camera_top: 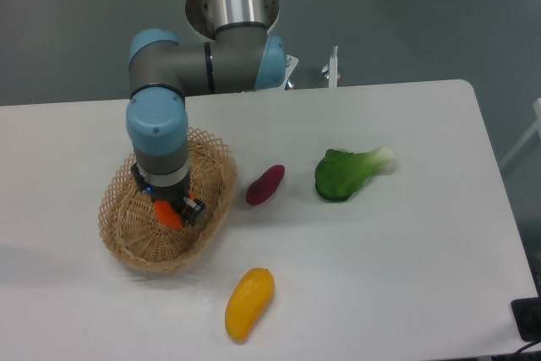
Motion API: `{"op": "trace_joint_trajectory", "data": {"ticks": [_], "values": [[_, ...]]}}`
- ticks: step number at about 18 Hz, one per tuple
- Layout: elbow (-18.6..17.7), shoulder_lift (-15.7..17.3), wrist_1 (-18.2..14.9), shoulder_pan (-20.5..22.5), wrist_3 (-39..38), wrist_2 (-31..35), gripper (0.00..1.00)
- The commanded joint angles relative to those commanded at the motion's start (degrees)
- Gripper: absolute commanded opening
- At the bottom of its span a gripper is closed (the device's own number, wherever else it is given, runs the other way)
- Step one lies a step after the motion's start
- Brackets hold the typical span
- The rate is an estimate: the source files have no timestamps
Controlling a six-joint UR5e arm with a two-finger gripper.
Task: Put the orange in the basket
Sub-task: 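Open the gripper to release the orange into the basket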
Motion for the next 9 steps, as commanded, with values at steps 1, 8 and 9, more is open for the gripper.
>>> {"op": "trace_joint_trajectory", "data": {"ticks": [1, 8, 9], "values": [[0.1, -0.3, 0.0, -0.1, -0.1, 0.0, 0.72], [0.3, -0.9, 0.0, -0.5, -0.9, -0.1, 0.91], [0.4, -1.0, -0.1, -0.5, -1.0, -0.1, 1.00]]}}
